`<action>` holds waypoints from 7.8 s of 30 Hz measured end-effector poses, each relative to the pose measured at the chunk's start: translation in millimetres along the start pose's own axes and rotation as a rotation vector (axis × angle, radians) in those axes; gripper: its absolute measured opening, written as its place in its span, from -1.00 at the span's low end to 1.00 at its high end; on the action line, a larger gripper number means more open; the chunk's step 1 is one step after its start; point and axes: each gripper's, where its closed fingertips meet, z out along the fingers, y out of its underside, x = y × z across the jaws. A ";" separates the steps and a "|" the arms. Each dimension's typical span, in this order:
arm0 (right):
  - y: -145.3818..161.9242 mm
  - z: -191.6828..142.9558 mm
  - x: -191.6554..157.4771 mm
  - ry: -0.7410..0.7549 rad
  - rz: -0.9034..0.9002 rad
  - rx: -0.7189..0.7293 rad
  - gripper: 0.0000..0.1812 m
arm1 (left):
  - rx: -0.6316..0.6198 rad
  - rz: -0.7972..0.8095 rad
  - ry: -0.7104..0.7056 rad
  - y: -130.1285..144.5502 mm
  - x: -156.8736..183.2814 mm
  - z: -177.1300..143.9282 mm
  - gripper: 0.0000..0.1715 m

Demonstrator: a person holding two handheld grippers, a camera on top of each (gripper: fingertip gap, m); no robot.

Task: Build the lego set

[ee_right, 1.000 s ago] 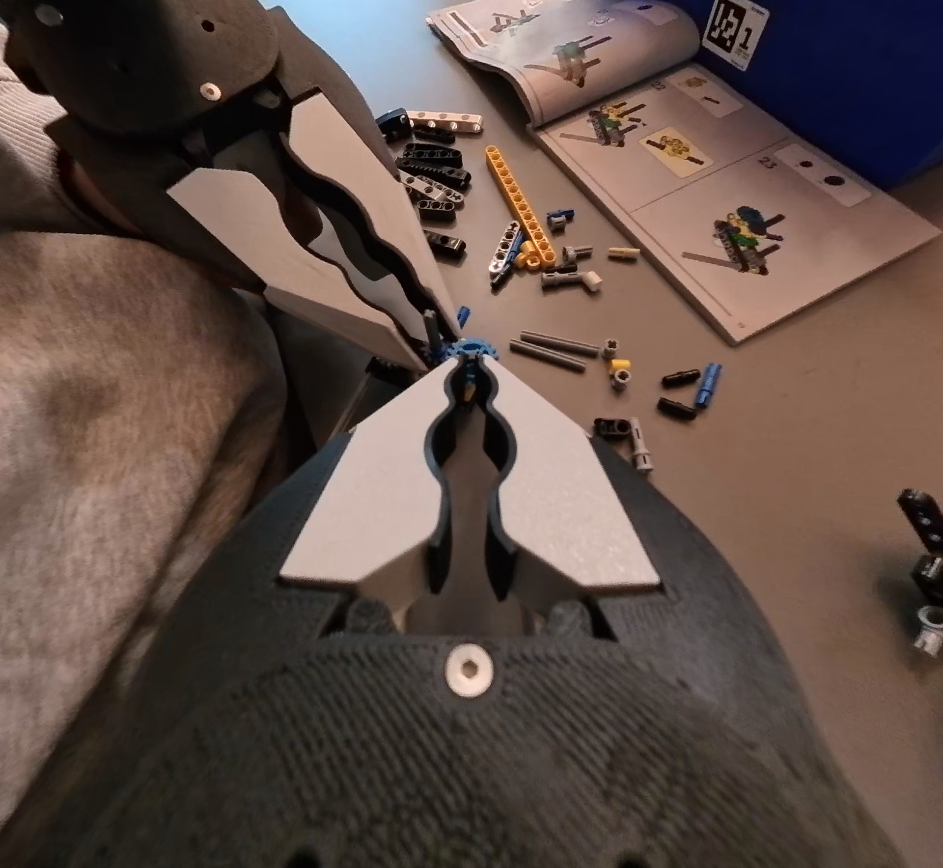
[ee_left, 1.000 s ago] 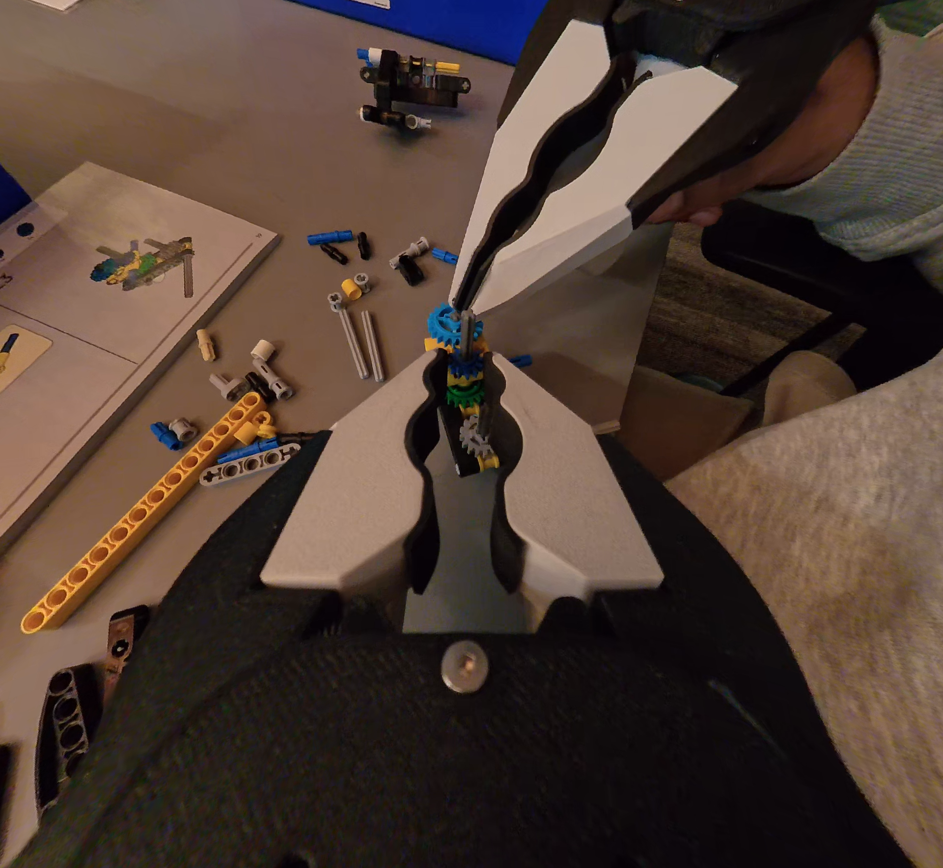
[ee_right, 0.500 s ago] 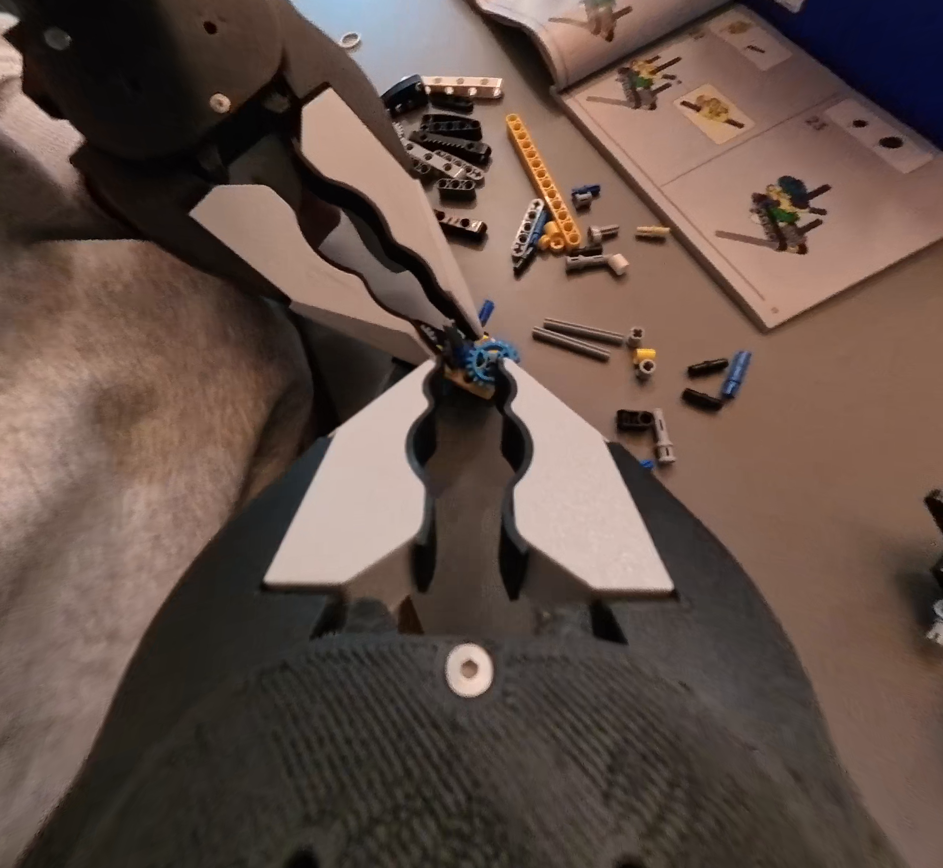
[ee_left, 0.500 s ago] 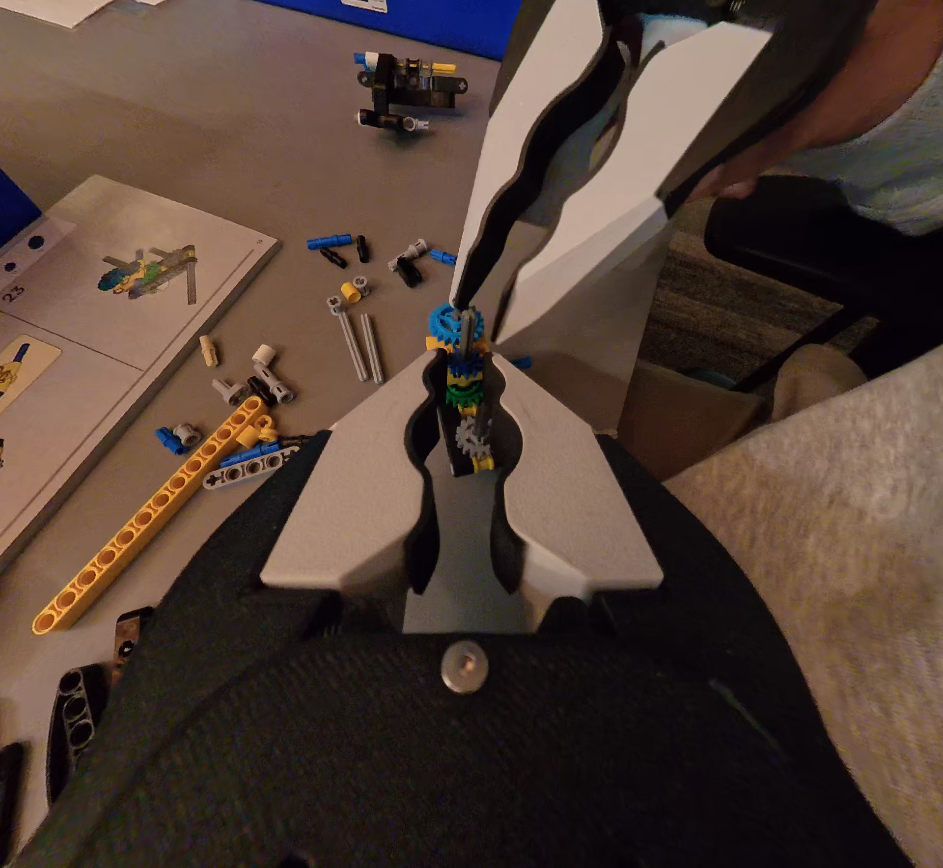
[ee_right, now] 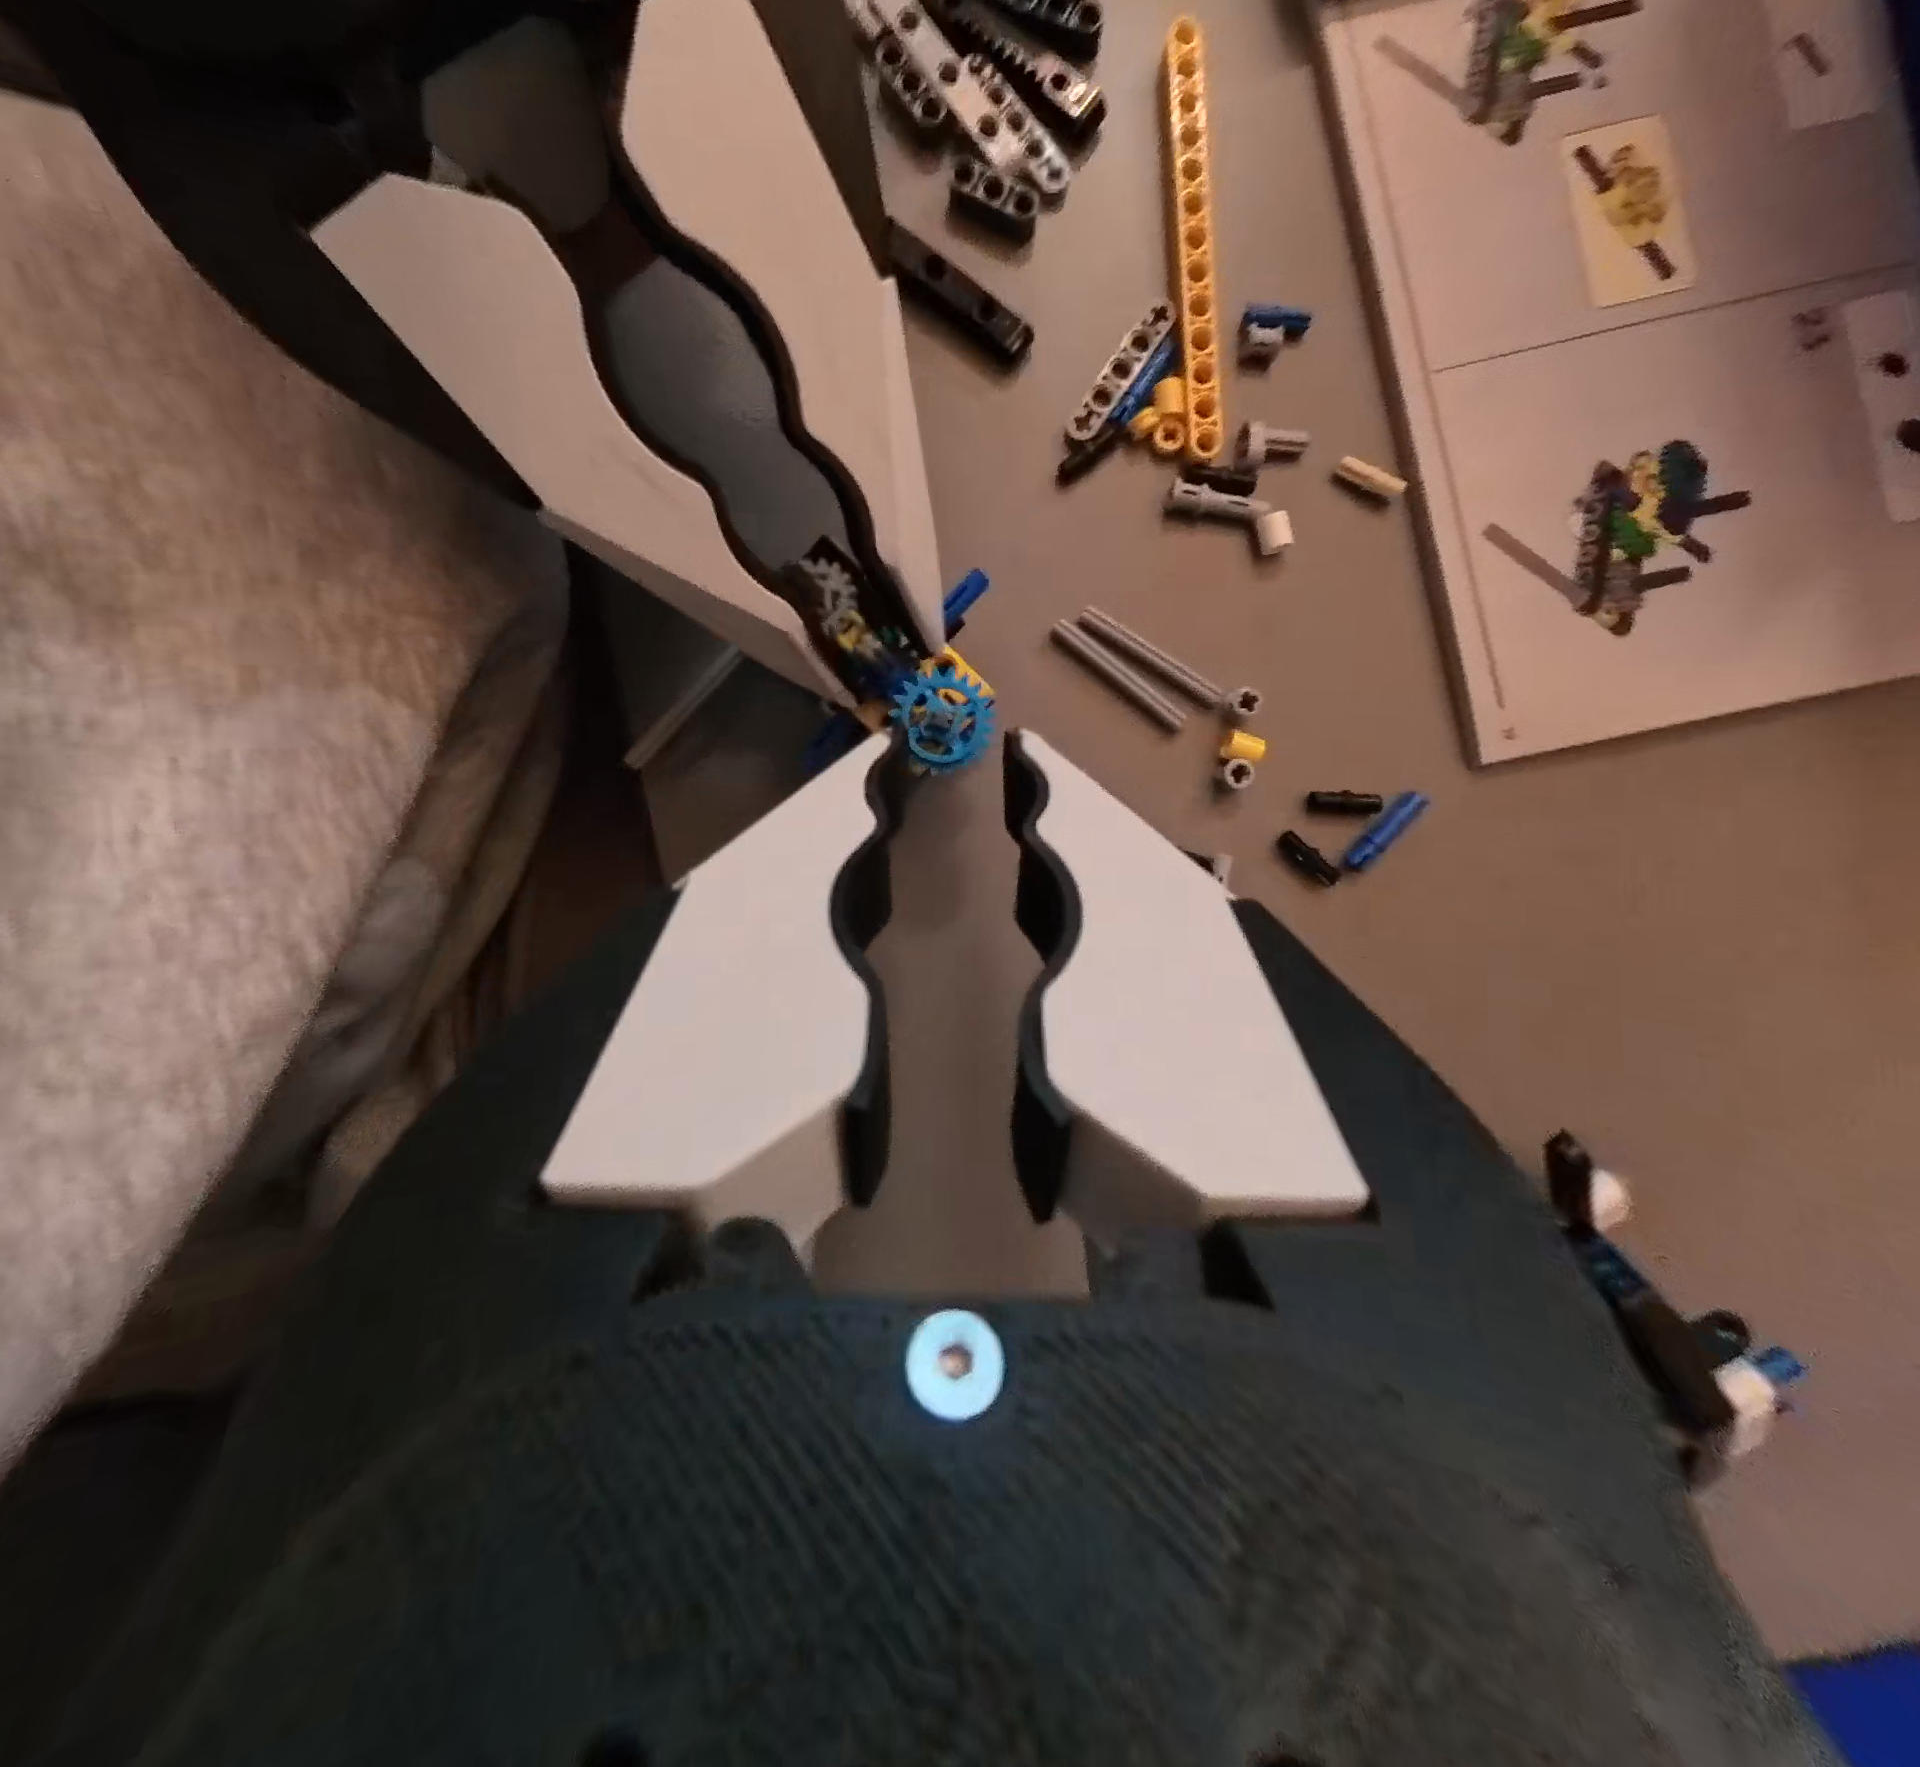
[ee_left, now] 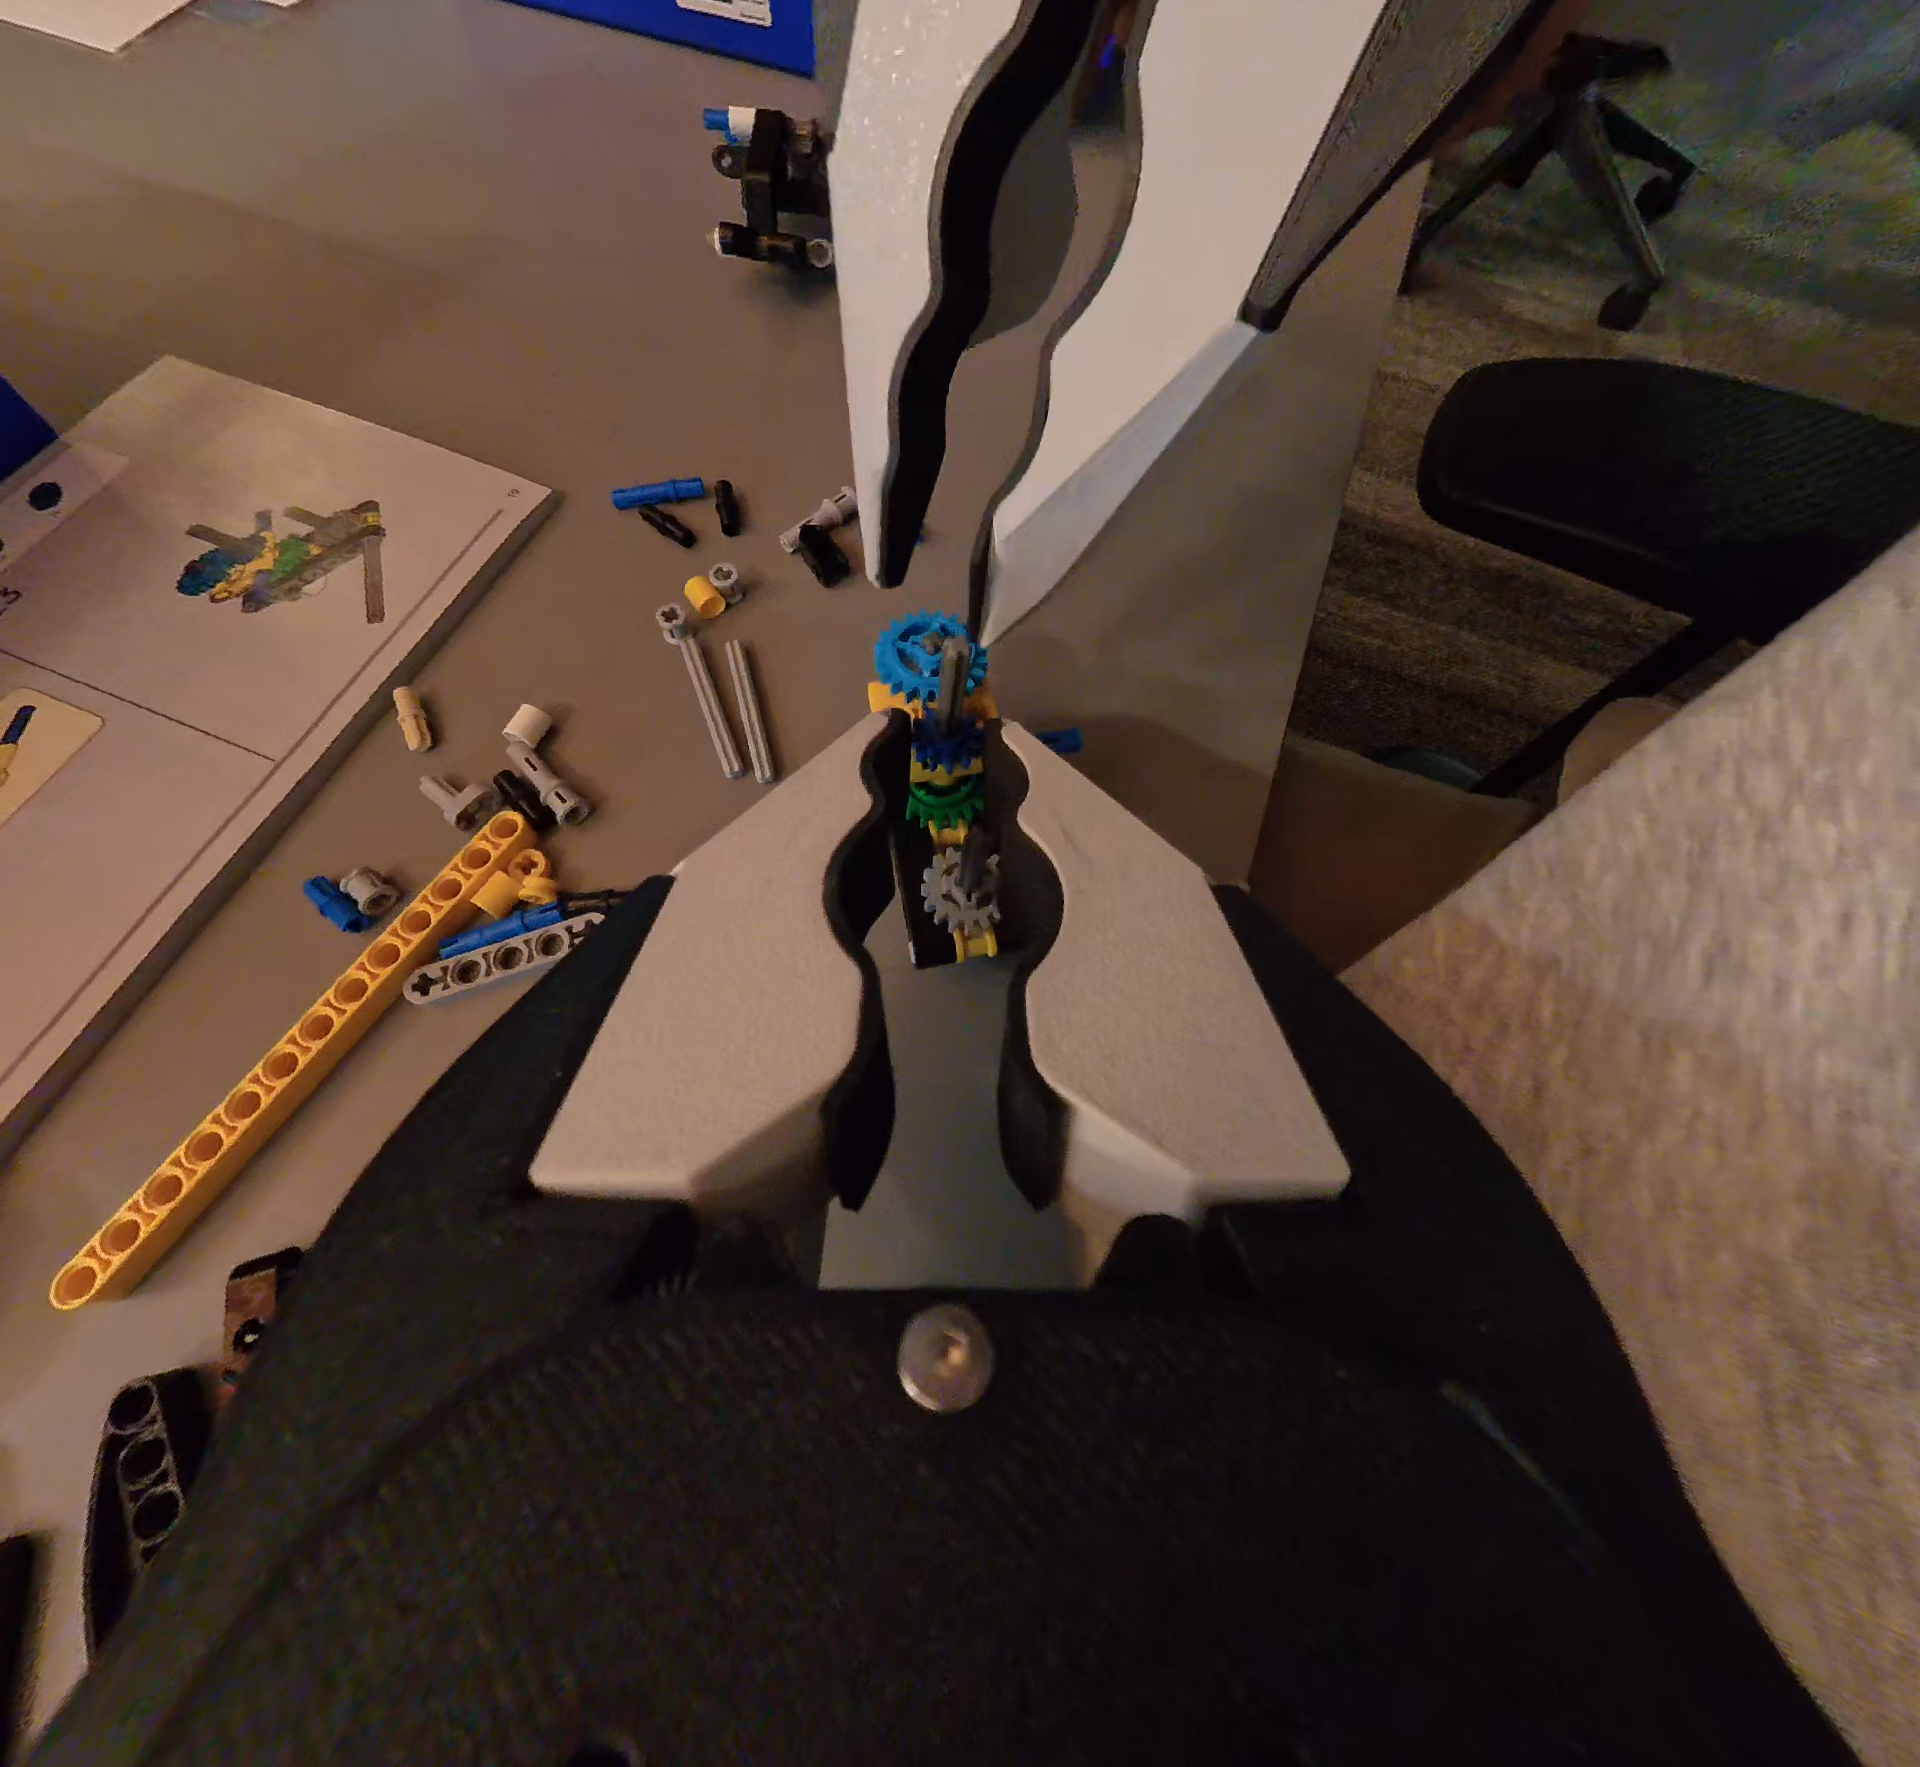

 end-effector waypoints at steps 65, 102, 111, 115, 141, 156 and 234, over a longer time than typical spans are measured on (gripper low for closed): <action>-3.4 8.8 -2.5 -0.025 0.023 -0.239 -0.91 | 0.012 -0.030 0.006 -0.2 -2.6 -2.6 -0.87; -11.1 -22.5 40.0 0.266 0.318 0.339 -0.70 | 0.056 -0.187 0.094 -1.8 -10.5 -10.8 -0.92; -17.3 -29.7 52.2 0.324 0.453 0.747 -0.54 | 0.058 -0.180 0.047 -4.6 -21.1 -6.7 -0.89; -13.9 -44.7 51.9 0.356 0.389 0.802 -0.59 | 0.060 -0.176 0.054 -5.0 -20.1 -6.7 -0.87; -6.6 -43.8 69.9 0.291 0.507 0.851 -0.57 | 0.121 -0.334 0.163 -8.8 -25.8 -13.4 -0.80; -10.1 -39.7 65.8 0.205 0.508 0.846 -0.56 | 0.088 -0.285 0.239 -8.3 -9.5 -9.7 -0.74; -18.2 -0.5 7.4 -0.158 0.362 0.538 -0.68 | 0.082 -0.243 0.107 -2.9 -17.0 -15.3 -0.89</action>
